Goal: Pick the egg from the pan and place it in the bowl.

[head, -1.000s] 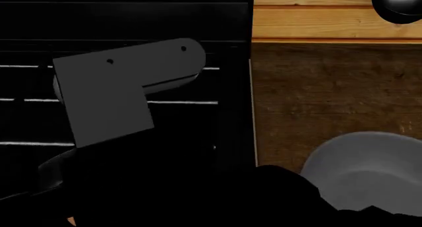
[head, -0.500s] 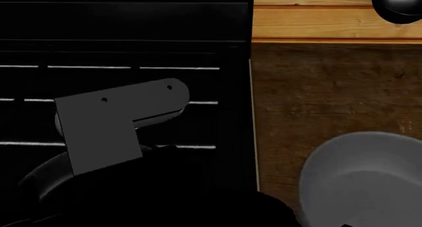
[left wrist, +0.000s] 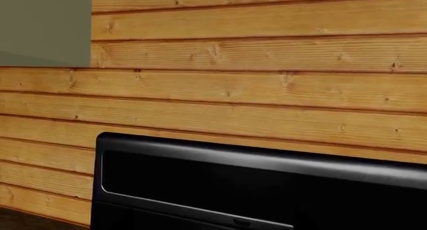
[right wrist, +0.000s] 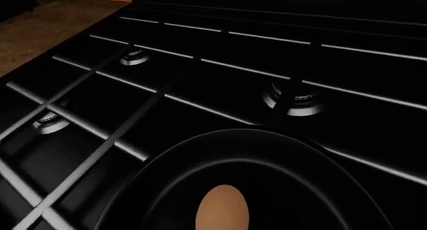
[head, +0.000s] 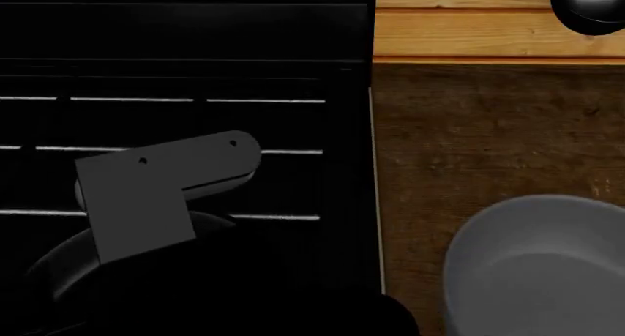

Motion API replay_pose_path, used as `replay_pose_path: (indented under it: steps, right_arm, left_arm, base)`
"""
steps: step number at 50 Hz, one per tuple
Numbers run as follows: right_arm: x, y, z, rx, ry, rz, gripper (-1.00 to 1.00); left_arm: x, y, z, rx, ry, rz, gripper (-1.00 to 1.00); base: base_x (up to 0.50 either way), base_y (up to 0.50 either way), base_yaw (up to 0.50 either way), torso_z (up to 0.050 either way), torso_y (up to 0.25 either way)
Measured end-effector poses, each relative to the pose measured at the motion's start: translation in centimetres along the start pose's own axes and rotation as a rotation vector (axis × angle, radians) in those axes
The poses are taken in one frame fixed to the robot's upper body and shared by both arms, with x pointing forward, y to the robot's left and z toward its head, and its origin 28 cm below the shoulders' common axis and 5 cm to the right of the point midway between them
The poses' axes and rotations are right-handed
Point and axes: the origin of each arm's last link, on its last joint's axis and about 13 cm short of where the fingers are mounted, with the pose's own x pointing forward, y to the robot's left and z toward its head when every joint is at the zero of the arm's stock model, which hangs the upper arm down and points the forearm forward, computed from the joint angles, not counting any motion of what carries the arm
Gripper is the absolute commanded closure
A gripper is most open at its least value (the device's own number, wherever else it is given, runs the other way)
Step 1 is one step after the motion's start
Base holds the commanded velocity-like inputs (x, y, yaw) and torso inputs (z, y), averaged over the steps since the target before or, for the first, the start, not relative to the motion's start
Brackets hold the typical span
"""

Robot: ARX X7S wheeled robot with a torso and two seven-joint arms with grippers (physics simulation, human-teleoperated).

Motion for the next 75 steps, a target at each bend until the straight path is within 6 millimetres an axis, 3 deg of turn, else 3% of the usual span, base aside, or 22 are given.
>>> replay_pose_path:
  steps: [22,75]
  right_arm:
    - [1.8,-0.3,-0.3,0.003,0.04,-0.004,-1.0]
    - [4.1,-0.6,-1.6,-0.005,0.107,-0.005,-1.0]
  left_arm:
    - [0.4,0.3,-0.5,0.003,0.005,0.005,-1.0]
    - [0.3,0.8,-1.2,0.012,0.014,0.024,-1.0]
  base:
    - [0.0,0.0,0.0,0.0,0.0]
    - [0.0,0.0,0.0,0.0,0.0]
